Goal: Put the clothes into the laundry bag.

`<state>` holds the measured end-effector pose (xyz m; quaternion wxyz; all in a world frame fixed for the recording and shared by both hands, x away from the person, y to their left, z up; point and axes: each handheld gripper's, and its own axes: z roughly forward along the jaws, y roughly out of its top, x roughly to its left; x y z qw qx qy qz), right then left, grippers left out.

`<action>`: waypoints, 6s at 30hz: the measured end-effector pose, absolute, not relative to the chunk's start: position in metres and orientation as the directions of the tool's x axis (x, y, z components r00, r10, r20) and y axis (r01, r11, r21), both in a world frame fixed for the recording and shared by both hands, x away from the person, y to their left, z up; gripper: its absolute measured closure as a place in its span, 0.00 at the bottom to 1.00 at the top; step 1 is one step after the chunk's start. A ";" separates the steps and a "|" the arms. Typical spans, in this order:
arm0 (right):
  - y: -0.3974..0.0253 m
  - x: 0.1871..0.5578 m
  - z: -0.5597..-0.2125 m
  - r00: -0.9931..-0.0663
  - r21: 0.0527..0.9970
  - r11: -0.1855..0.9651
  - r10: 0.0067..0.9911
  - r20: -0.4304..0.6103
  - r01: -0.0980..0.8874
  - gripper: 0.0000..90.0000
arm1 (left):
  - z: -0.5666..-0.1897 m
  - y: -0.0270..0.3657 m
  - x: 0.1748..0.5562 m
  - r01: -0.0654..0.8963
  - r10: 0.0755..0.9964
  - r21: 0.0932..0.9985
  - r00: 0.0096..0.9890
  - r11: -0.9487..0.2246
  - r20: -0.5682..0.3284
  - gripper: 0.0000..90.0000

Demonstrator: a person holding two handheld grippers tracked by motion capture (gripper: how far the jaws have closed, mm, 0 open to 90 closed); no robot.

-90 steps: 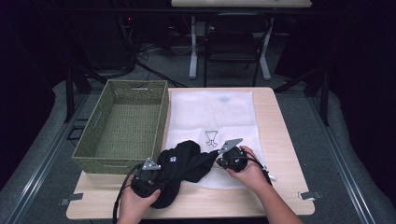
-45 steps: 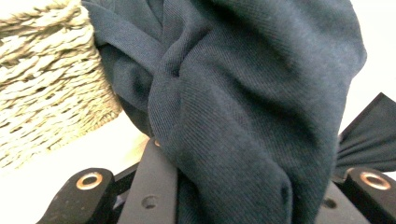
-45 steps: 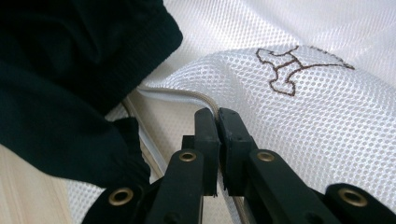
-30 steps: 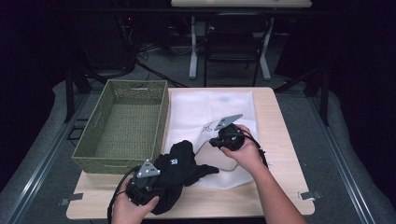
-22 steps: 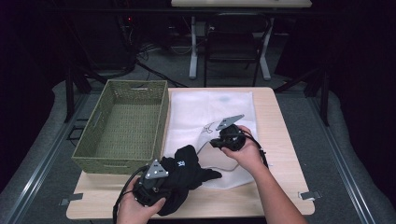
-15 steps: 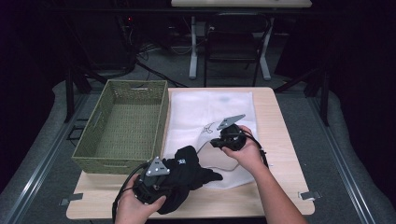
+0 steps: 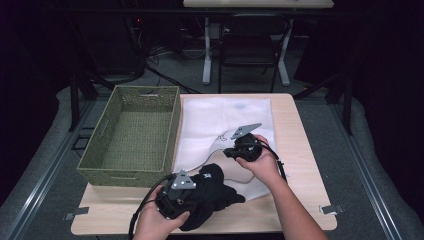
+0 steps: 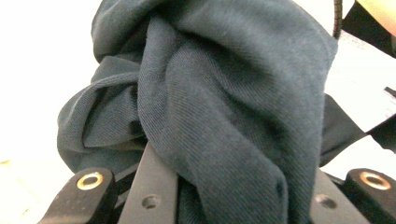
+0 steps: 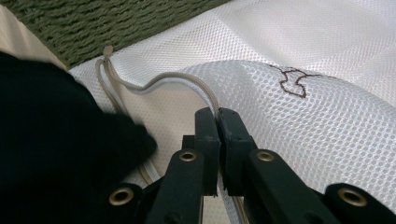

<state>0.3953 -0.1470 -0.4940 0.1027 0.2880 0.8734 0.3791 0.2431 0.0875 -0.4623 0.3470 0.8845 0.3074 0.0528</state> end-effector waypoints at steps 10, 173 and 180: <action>-0.147 0.393 -0.491 -0.811 0.734 0.538 0.584 0.030 0.415 0.97 | -0.478 0.068 0.251 0.503 0.560 0.635 0.818 -0.587 -0.130 0.84; -0.159 0.385 -0.476 -0.801 0.777 0.484 0.597 0.042 0.402 0.98 | -0.546 0.019 0.313 0.646 0.766 0.598 0.638 -0.474 -0.081 0.75; -0.159 0.385 -0.476 -0.801 0.777 0.486 0.598 0.039 0.401 0.98 | -0.540 0.025 0.323 0.662 0.766 0.602 0.630 -0.446 -0.126 0.81</action>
